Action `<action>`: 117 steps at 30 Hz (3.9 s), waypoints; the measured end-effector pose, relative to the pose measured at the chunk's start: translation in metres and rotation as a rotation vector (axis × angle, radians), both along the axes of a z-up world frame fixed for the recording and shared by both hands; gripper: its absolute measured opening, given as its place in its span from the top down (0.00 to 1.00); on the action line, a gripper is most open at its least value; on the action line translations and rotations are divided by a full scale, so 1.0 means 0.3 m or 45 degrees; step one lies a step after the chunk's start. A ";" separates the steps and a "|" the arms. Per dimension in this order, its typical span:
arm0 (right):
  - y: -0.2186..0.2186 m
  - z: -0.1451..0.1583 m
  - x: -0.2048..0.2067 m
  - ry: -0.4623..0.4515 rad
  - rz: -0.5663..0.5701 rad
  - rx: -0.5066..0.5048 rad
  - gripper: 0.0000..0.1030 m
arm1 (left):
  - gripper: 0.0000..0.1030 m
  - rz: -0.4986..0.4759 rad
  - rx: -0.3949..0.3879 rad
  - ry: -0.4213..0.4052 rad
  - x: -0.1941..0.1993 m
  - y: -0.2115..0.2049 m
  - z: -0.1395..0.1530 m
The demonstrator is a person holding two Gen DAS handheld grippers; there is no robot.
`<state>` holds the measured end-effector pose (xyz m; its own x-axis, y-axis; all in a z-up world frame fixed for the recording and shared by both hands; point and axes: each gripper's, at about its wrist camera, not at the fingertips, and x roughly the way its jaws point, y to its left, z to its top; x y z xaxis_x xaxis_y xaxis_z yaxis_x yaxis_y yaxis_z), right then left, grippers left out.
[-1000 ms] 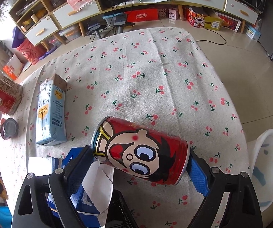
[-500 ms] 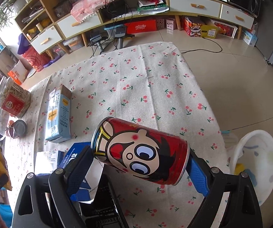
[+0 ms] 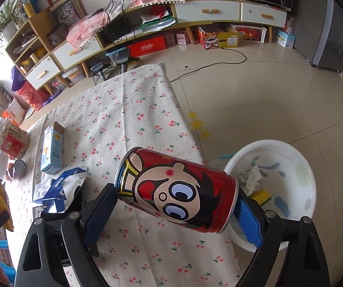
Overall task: Collect trash
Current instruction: 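Carry the can and yellow wrapper to the bucket and release both, then return both grippers to the table and grasp the blue biscuit box with the left gripper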
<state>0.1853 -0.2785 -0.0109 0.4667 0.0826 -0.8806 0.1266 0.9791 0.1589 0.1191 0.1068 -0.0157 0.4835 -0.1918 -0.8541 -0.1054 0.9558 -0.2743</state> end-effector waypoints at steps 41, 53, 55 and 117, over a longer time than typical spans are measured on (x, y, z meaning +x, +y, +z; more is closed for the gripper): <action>-0.761 -0.129 -0.303 0.090 -0.377 0.079 0.09 | 0.78 -0.641 -0.036 0.109 0.201 -1.180 -0.181; -0.718 -0.132 -0.261 0.098 -0.358 0.068 0.09 | 0.21 -0.624 0.016 0.067 0.181 -1.127 -0.106; -0.706 -0.134 -0.254 0.098 -0.349 0.063 0.09 | 0.20 -0.618 -0.002 0.059 0.176 -1.085 -0.082; -0.388 -0.138 -0.132 0.137 -0.163 -0.072 0.06 | 0.01 -0.323 0.236 -0.033 0.017 -0.314 0.031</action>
